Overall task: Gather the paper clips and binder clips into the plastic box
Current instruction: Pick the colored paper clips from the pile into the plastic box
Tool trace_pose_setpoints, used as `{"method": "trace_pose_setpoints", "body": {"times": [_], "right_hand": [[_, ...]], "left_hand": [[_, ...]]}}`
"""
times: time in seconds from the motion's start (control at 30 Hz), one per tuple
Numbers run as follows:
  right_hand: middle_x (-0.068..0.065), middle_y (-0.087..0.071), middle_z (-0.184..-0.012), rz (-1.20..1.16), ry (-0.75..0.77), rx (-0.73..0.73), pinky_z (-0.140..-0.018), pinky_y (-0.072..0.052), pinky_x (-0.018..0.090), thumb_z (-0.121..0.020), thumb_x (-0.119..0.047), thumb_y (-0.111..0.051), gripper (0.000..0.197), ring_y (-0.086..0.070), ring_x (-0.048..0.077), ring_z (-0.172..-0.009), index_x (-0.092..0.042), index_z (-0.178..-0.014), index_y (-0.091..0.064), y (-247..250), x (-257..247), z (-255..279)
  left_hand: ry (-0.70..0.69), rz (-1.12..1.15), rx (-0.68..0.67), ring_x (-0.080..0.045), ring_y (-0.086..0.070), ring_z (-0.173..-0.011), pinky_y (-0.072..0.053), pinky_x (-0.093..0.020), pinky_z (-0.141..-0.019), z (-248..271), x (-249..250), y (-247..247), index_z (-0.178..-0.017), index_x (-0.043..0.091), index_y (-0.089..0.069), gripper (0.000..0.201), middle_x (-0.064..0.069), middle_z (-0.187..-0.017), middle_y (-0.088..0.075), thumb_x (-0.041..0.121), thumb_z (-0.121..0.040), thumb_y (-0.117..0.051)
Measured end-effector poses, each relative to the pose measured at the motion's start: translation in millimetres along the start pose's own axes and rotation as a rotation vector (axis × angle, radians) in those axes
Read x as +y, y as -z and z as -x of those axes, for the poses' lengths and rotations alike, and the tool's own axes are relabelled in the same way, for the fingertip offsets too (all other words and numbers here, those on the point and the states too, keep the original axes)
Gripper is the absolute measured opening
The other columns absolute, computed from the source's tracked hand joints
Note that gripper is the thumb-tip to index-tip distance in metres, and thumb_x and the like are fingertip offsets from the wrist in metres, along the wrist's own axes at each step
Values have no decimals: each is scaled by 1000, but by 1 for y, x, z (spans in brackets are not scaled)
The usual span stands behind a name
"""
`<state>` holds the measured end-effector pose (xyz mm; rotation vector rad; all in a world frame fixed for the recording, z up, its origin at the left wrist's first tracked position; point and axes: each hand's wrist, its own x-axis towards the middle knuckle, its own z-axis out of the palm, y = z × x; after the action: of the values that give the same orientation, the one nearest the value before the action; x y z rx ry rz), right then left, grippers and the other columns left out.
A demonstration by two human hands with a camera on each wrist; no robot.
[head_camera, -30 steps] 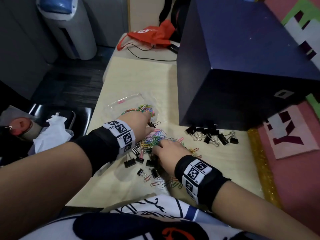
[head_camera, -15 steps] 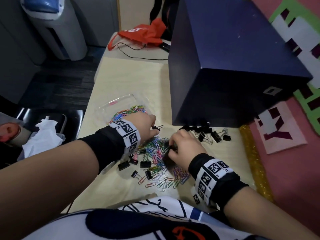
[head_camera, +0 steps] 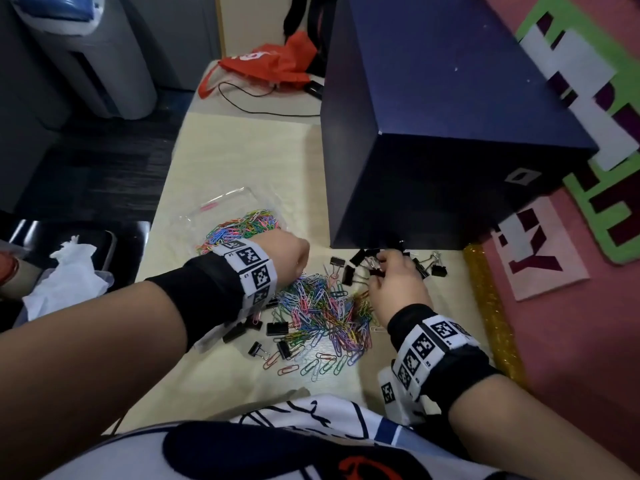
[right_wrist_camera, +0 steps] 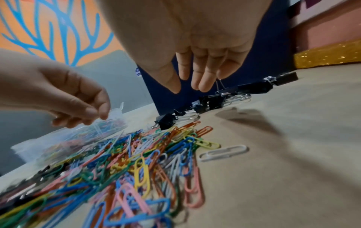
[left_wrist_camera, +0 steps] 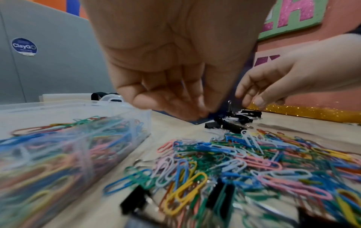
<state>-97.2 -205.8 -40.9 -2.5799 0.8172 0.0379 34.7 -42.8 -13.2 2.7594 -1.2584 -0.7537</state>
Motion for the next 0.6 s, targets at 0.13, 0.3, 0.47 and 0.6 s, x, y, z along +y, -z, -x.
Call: {"method": "trace_pose_setpoints", "body": {"times": [0.13,0.3,0.47,0.6], "right_hand": [[1,-54,-114,38,177,-101,-89,-48,35,-89,-18,-54,24,-56,22,-102,-20,-113,-56,-10,-12,5],[1,-56,-108,128,465,-399,-89,-47,34,-87,-18,-53,16,-56,23,-99,-21,-101,-61,-21,-34,16],[1,-49,-121,294,576,-415,-98,-36,34,-89,-28,-53,28,-43,22,-116,-21,-116,-53,-27,-37,27],[-2,-43,-126,248,500,-310,-103,-32,36,-90,-31,-53,35,-38,22,-120,-26,-124,-51,-24,-29,28]], "left_hand": [[-56,-55,-241,-16,-59,-85,-50,-29,-75,19,-2,-5,-94,23,-67,13,5,-87,-64,30,-83,-64],[-125,-208,-372,-24,-58,-93,-48,-33,-75,29,-2,-30,-106,24,-56,43,0,-100,-63,40,-71,-75],[-155,-278,-265,-26,-58,-92,-51,-36,-71,35,-4,-40,-107,23,-53,32,-3,-101,-58,31,-79,-66],[-122,-245,-264,-23,-58,-81,-54,-38,-68,36,-6,-39,-94,26,-51,26,1,-91,-60,31,-72,-64]]}}
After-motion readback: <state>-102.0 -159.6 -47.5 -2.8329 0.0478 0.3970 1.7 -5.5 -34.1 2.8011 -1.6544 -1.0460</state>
